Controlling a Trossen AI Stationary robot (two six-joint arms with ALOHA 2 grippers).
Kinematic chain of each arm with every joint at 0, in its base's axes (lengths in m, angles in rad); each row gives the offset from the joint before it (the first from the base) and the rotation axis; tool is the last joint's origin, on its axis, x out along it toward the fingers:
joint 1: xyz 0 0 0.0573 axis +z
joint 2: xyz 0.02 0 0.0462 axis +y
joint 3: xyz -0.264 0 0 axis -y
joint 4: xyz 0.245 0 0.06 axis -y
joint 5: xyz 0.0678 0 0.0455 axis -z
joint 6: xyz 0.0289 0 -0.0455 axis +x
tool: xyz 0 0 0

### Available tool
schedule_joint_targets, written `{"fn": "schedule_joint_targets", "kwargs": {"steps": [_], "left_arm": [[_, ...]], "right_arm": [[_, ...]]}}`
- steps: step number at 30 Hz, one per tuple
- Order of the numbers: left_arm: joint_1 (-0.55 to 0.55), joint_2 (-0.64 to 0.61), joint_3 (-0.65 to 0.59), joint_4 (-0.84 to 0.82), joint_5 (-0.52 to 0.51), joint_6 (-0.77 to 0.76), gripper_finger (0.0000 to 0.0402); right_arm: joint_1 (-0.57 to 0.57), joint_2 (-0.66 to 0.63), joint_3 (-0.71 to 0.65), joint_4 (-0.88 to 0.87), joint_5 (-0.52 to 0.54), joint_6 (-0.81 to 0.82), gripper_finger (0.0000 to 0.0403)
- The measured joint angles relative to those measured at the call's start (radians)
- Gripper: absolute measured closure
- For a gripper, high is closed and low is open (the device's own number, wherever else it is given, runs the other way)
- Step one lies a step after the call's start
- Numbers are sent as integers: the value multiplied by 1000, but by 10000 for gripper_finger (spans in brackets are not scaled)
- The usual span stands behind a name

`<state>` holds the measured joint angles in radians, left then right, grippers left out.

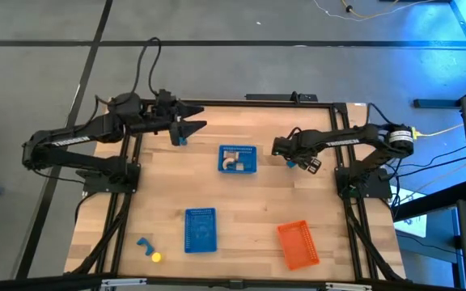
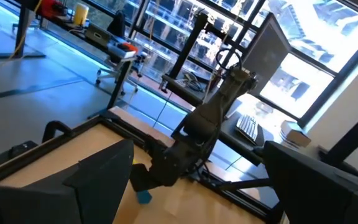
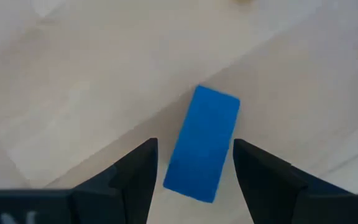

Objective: Sort & place blocks by color
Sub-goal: Put the top right blue block into the orange basket

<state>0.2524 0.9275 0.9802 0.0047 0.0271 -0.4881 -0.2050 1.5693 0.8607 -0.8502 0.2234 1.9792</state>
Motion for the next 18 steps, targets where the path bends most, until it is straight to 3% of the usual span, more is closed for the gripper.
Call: {"fn": "schedule_joint_targets", "kwargs": {"steps": [12, 18], "left_arm": [[4, -6, 0, -17, 21, -19, 52], [4, -6, 0, -22, 24, -17, 52]], "right_arm": [[40, 93, -16, 34, -34, 106, 194], [40, 128, -11, 51, -5, -75, 194]]}}
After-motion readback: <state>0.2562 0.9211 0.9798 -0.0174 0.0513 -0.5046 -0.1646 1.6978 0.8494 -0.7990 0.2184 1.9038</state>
